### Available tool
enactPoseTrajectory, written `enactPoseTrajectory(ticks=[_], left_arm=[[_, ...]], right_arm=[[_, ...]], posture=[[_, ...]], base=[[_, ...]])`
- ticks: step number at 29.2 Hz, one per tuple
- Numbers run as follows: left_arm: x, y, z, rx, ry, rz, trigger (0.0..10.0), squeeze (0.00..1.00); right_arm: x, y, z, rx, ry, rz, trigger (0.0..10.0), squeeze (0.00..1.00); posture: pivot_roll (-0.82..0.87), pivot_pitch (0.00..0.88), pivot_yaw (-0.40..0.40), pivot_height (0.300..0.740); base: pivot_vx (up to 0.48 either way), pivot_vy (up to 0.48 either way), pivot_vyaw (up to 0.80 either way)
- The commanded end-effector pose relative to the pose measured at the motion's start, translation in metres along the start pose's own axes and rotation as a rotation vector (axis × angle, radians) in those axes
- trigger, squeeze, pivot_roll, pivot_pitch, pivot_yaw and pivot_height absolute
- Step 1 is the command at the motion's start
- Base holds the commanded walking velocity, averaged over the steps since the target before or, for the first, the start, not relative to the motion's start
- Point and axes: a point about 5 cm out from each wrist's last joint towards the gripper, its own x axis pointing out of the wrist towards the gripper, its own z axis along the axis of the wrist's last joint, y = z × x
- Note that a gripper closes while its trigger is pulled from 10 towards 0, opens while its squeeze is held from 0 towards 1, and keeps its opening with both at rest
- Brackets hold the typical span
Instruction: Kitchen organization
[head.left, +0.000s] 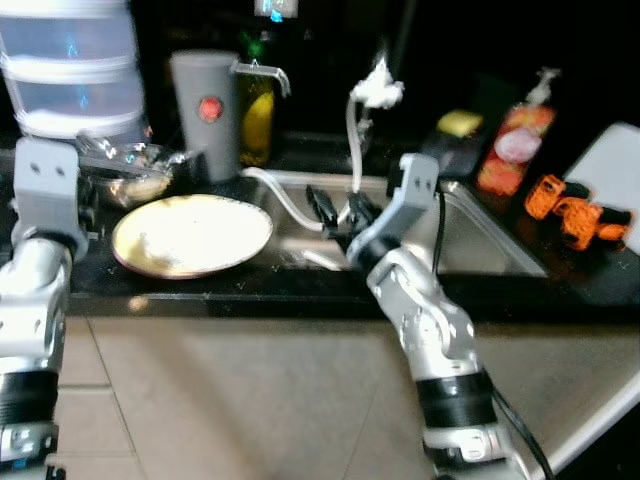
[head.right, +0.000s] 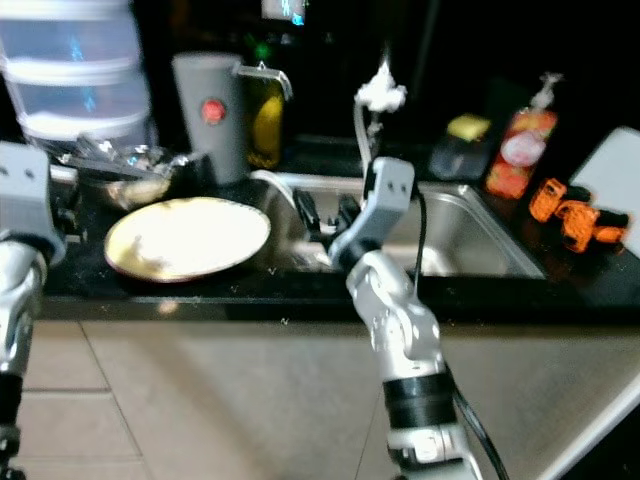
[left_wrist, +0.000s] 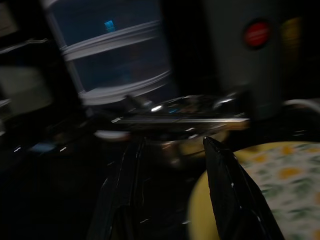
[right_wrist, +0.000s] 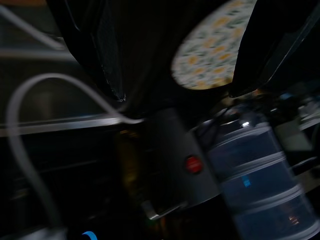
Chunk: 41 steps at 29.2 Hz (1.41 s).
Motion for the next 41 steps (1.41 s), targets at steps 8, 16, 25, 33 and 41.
enactPoseTrajectory(ticks=[8,16,25,33,41], left_arm=[[0.0,-0.005,-0.001,-0.023,0.001,-0.006,10.0,0.0],[0.0,-0.004,0.002,-0.021,-0.012,0.028,10.0,0.0],[-0.008,-0.026,0.006,-0.003,0.001,-0.025,10.0,0.0],[-0.025,-0.07,0.024,-0.125,-0.08,-0.212,10.0,0.0],[-0.046,-0.124,0.05,-0.105,-0.17,-0.396,10.0,0.0]], right_arm=[[0.0,0.004,0.0,-0.002,0.006,0.015,10.0,0.0],[-0.001,0.004,-0.002,-0.008,0.01,0.019,10.0,0.0],[-0.001,-0.019,-0.008,-0.152,0.083,-0.15,10.0,0.0],[-0.024,-0.084,-0.001,-0.239,0.091,-0.481,10.0,0.0],[-0.055,-0.124,0.032,-0.334,0.005,-0.649,10.0,0.0]], posture=[[0.17,0.079,-0.082,0.74],[0.17,0.072,-0.08,0.74],[0.17,0.061,-0.086,0.74],[0.17,0.061,-0.082,0.74],[0.13,0.052,-0.04,0.74]], base=[[0.0,0.0,0.0],[0.0,0.0,0.0],[0.0,0.0,0.0],[0.0,0.0,0.0],[0.0,0.0,0.0]])
